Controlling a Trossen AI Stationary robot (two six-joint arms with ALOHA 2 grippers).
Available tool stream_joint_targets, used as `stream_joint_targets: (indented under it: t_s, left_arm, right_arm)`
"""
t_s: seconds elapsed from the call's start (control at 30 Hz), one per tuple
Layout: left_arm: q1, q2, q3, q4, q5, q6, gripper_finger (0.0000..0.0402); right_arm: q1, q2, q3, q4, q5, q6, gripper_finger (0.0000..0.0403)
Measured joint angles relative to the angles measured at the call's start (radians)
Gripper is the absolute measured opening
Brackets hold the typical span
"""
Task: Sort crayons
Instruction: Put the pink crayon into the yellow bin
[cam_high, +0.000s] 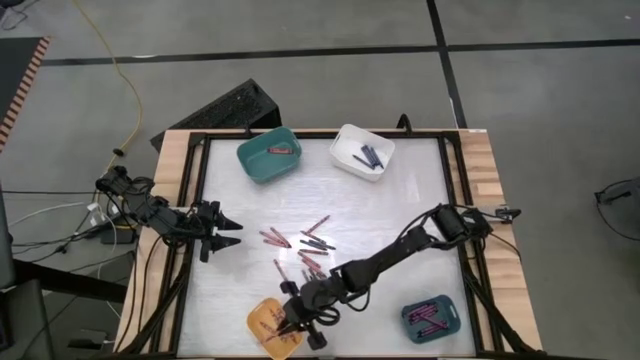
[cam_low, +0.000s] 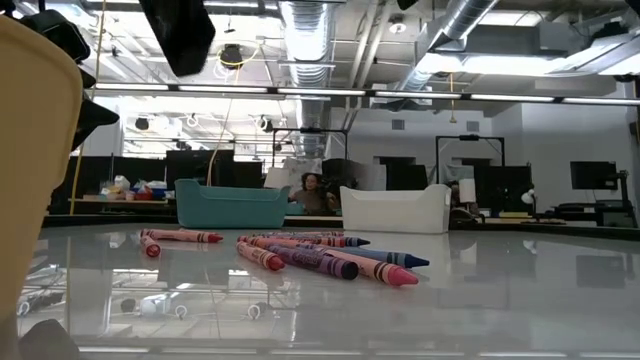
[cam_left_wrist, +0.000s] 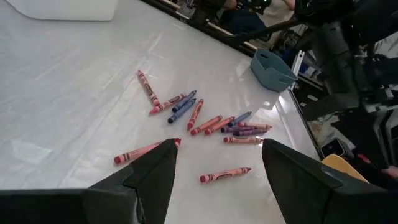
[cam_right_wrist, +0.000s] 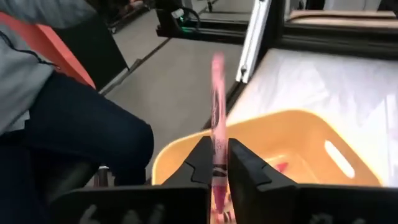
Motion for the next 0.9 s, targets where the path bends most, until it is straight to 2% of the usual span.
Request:
stream_joint_targets:
  t_s: [0.2, 0.43, 0.57, 0.7, 0.9]
  left_arm:
    - [0.0, 0.0, 0.0, -0.003, 0.0, 0.002, 0.0228]
    - [0.0, 0.0, 0.0, -0.003, 0.0, 0.006, 0.0228]
    - [0.0, 0.0, 0.0, -0.003, 0.0, 0.006, 0.0228]
    - [0.0, 0.0, 0.0, -0.004, 0.0, 0.006, 0.0228]
    - [0.0, 0.0, 0.0, -0.009, 0.0, 0.01, 0.0228]
  right_arm:
    - [-0.009, 0.0, 0.0, -0.115, 0.056, 0.014, 0.0053]
    - [-0.028, -0.024, 0.0, -0.182, 0.063, -0.002, 0.0055]
    - [-0.053, -0.094, 0.002, -0.266, 0.145, -0.044, 0.0056]
    - [-0.097, -0.152, 0.002, -0.431, 0.266, -0.047, 0.0056]
    - [-0.188, -0.2, 0.002, -0.728, 0.357, -0.047, 0.0056]
